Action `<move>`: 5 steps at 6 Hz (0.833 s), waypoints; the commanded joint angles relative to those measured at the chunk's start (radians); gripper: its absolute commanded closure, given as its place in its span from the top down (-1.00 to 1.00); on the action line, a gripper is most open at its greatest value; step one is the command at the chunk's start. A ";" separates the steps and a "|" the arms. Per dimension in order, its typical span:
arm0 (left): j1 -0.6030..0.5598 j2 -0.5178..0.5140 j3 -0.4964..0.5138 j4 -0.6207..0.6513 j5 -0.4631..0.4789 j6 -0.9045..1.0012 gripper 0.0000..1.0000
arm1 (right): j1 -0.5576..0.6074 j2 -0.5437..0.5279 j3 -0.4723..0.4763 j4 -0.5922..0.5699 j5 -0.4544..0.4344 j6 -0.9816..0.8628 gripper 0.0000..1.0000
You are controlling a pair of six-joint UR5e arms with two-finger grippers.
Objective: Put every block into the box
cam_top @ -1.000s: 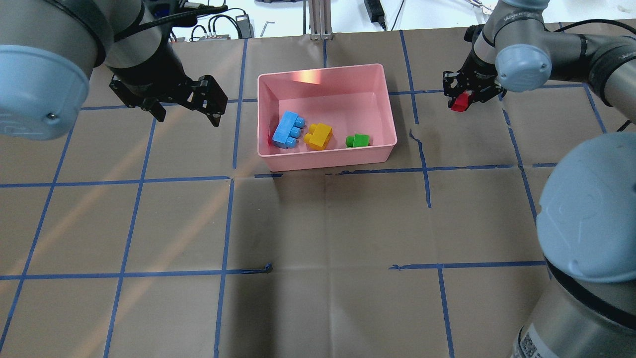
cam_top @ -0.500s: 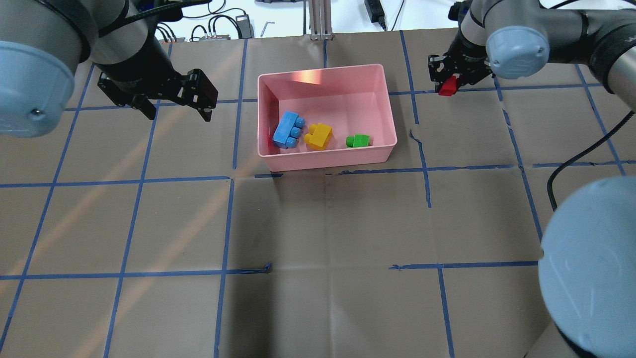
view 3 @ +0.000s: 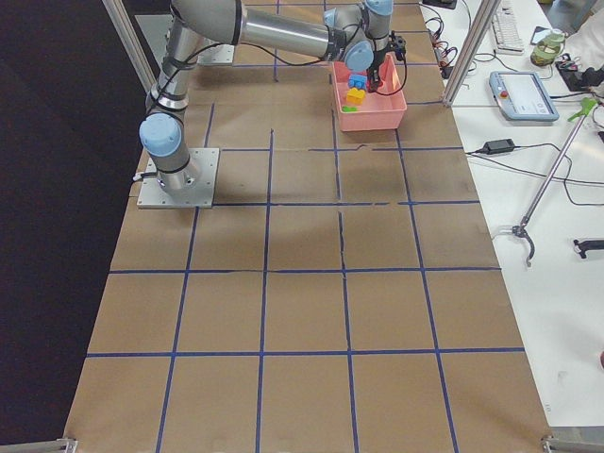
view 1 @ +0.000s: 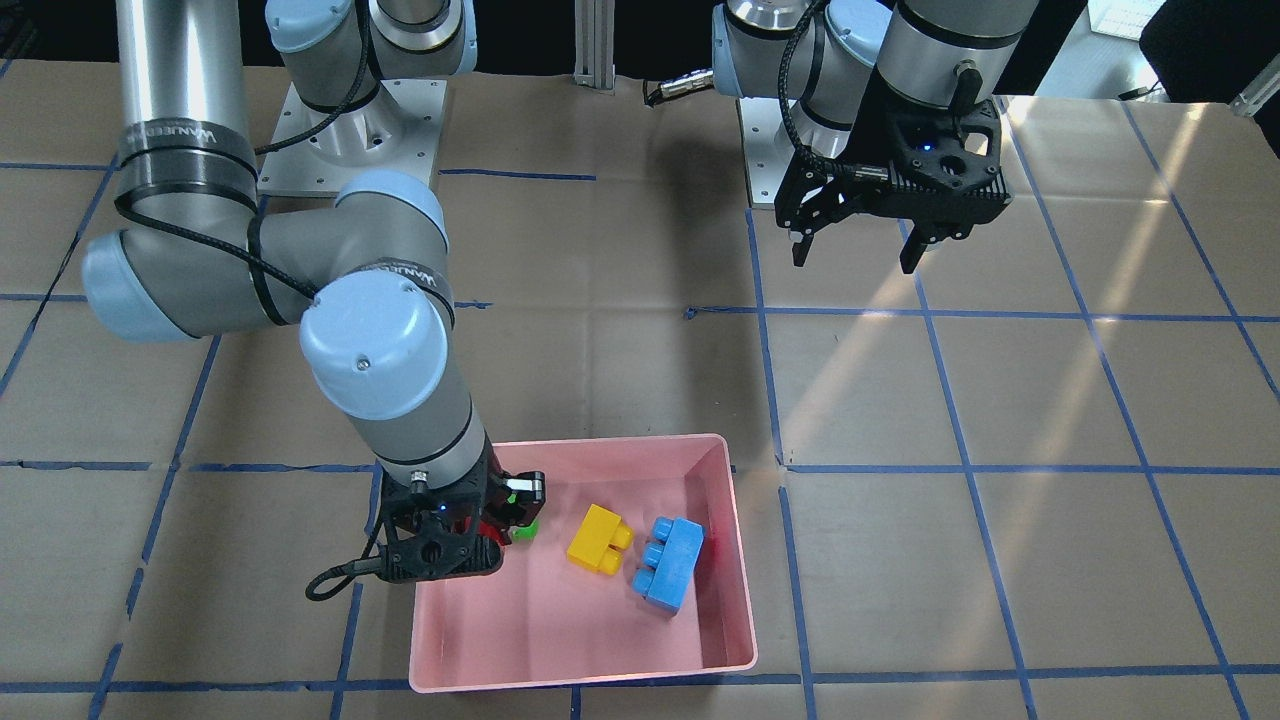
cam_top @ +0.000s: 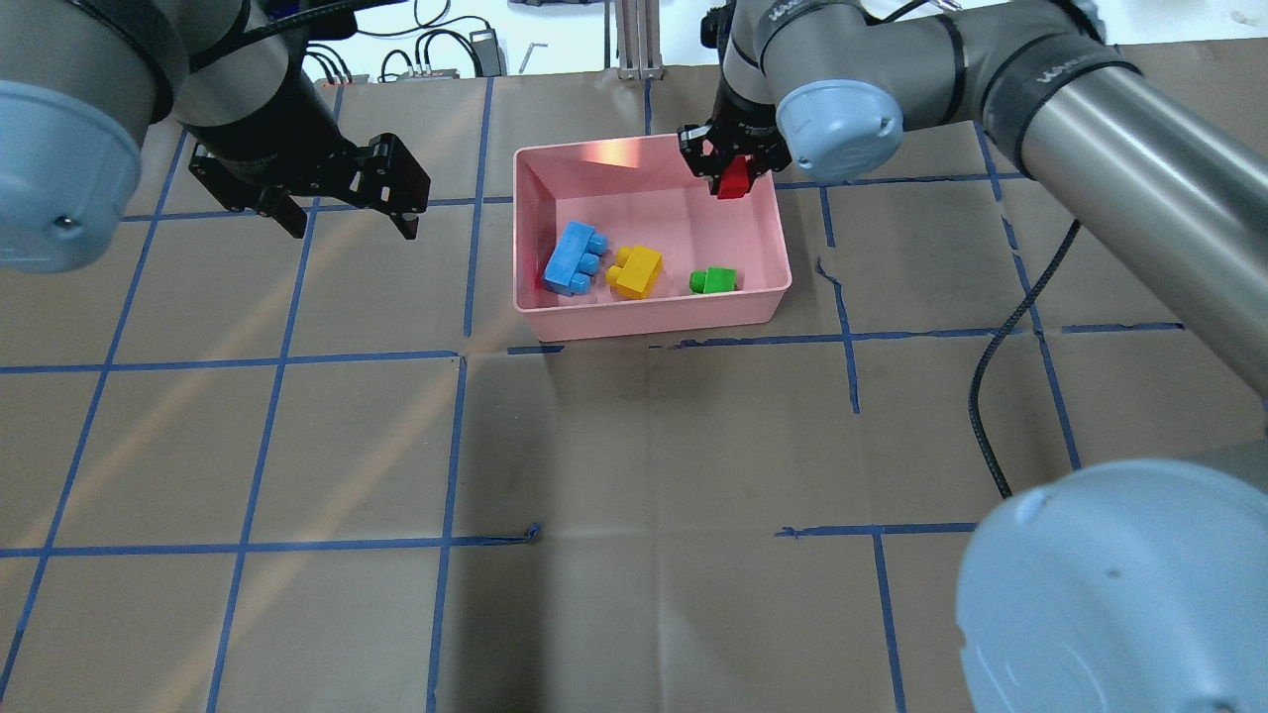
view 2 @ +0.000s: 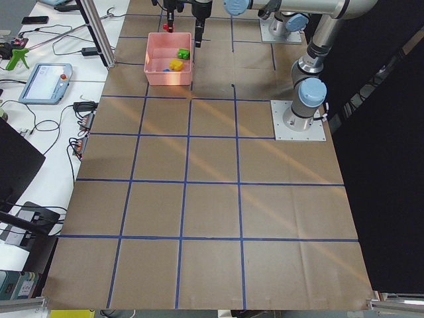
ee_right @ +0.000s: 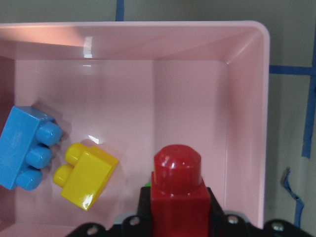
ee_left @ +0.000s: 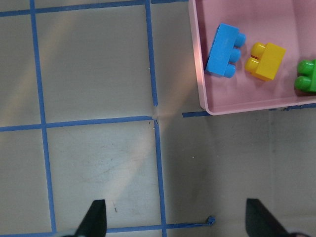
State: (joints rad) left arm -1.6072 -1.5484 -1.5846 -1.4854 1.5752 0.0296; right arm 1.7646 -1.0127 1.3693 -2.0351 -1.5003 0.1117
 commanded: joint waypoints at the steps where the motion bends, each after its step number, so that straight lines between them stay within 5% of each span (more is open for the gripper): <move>1: 0.001 -0.001 0.000 0.000 0.000 0.000 0.99 | 0.007 0.084 -0.007 -0.100 -0.001 -0.004 0.47; 2: 0.000 -0.001 0.000 0.000 0.000 0.000 0.99 | 0.006 0.079 -0.010 -0.097 -0.003 0.009 0.99; 3: 0.001 -0.001 -0.002 -0.001 0.002 0.000 0.99 | 0.001 0.053 -0.021 -0.073 -0.005 0.008 1.00; 5: 0.001 -0.001 -0.002 -0.001 0.003 0.001 0.99 | -0.028 -0.129 -0.010 0.175 -0.001 -0.004 1.00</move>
State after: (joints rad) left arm -1.6062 -1.5494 -1.5860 -1.4863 1.5772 0.0296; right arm 1.7510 -1.0521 1.3524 -1.9777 -1.5038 0.1156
